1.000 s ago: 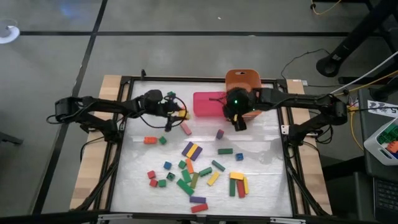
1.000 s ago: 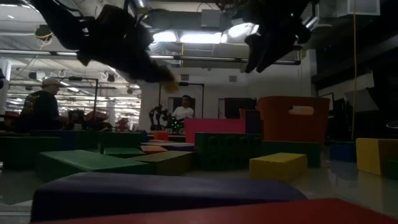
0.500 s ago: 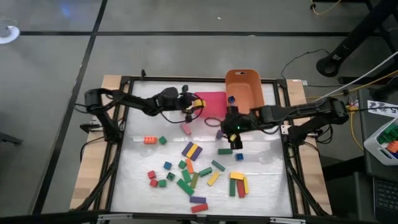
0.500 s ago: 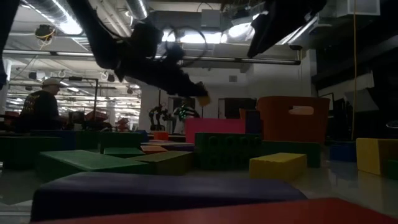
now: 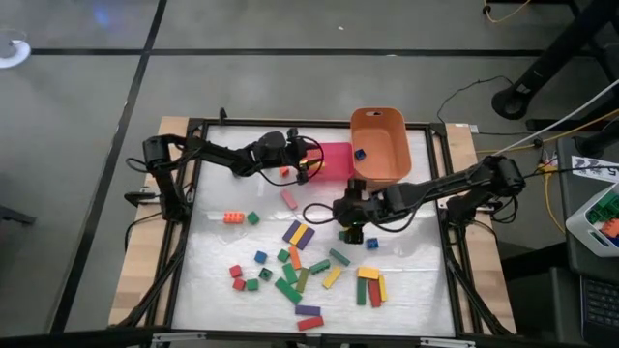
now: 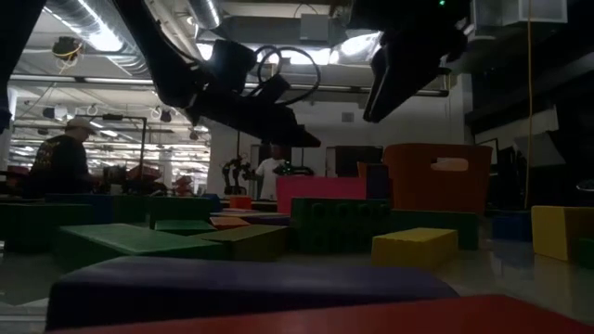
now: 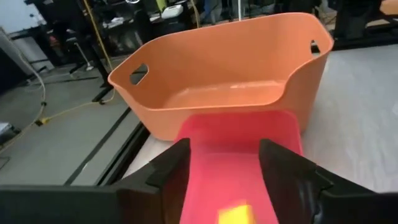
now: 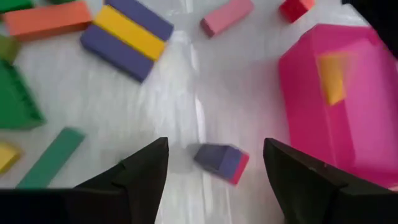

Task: Sort blocks by size
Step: Put the large purple block into the pink bin

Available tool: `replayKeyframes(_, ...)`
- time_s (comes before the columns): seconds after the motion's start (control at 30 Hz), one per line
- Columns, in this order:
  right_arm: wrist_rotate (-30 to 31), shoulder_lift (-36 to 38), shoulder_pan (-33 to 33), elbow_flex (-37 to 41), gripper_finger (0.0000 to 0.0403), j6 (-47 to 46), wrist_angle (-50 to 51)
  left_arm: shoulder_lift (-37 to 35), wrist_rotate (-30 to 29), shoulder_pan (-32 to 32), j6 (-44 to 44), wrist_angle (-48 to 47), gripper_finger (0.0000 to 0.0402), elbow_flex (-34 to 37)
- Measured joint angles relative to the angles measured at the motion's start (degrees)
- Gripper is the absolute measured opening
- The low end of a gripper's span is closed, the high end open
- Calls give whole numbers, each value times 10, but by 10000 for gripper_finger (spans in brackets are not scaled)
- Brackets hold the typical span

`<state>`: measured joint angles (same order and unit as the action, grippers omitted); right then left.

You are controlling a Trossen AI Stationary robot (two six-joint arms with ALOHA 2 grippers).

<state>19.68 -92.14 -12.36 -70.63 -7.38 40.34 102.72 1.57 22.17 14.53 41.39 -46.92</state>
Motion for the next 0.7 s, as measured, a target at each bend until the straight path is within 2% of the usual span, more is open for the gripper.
replayKeyframes(0.2,13,-7,0,0,262,-17,7,0,-5,0,-10,-22,214,1)
replayKeyframes(0.7,45,-24,0,37,262,-88,-6,0,-4,-11,2,-38,210,1)
